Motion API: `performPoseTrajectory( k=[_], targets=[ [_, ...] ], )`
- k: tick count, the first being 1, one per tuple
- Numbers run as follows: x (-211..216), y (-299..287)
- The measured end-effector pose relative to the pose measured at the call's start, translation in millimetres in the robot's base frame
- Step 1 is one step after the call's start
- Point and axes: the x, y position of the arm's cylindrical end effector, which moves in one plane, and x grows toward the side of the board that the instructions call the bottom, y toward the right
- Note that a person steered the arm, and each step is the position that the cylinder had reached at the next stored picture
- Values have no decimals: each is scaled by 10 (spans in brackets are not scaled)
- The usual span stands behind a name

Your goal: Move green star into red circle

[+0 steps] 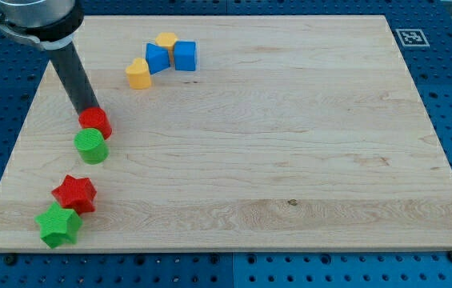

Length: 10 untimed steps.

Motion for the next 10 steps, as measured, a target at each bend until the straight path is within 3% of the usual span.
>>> performPoseTrajectory(
  k=[1,4,5,8,10],
  targets=[
    [10,80],
    [-19,-834],
    [335,-856],
    [1933,-865],
    [1927,-632]
  ],
)
